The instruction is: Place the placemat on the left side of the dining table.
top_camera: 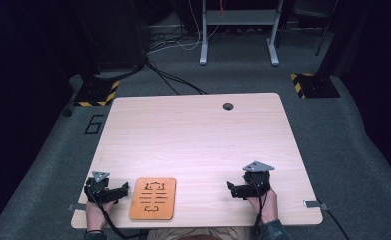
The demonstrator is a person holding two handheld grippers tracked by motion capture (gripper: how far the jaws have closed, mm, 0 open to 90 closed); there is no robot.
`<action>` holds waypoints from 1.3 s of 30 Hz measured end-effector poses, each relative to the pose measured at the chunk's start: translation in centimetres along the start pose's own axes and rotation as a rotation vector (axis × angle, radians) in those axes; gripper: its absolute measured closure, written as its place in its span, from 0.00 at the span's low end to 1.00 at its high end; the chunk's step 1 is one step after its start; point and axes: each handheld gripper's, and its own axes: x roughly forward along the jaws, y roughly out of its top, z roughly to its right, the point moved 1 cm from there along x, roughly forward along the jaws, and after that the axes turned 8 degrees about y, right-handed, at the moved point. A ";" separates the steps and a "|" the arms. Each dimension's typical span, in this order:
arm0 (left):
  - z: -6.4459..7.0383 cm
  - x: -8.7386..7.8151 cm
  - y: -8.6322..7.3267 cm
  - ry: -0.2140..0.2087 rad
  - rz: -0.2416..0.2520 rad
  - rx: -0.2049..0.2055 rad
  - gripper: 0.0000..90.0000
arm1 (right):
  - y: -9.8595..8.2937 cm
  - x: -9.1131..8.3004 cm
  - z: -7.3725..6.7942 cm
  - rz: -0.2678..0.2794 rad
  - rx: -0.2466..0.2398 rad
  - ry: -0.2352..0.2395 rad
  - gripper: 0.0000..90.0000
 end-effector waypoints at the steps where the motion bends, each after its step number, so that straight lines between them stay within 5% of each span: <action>1: 0.0 0.0 0.0 0.000 0.000 0.001 0.01 | 0.1 0.1 -0.2 -0.001 -0.003 0.003 0.00; 39: 0.0 0.0 0.0 -0.002 0.000 0.003 0.01 | 4.3 3.8 -6.0 -0.018 -0.110 0.167 0.01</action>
